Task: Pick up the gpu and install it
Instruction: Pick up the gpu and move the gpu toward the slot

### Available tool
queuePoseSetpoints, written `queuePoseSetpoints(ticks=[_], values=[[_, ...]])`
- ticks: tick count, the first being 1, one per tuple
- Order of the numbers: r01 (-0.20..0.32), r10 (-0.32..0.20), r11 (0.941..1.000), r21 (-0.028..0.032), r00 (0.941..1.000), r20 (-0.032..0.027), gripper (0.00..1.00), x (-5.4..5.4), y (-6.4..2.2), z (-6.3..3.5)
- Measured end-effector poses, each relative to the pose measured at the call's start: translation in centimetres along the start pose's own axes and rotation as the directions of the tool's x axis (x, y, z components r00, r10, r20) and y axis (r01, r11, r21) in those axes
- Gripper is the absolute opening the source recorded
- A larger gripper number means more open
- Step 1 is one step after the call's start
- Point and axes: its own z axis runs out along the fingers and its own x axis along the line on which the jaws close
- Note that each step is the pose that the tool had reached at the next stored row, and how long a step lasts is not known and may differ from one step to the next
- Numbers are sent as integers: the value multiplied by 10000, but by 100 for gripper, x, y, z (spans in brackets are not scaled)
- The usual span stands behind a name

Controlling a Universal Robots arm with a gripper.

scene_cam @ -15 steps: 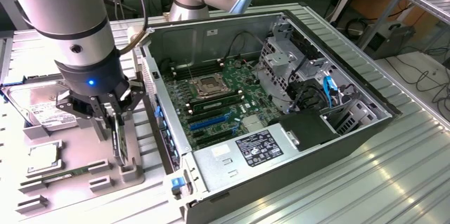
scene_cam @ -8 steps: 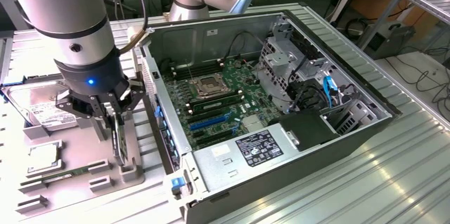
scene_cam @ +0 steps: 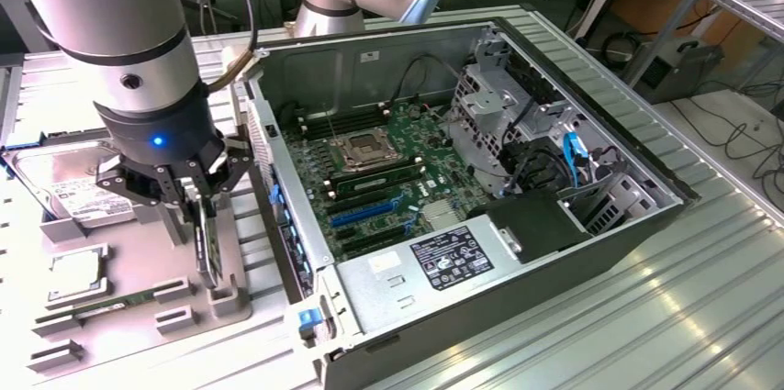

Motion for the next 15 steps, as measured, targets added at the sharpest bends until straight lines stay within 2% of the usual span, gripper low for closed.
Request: queuePoseSetpoints(ticks=[15], values=[[0,0,10000,0,10000,0,26,-1,1,-38]])
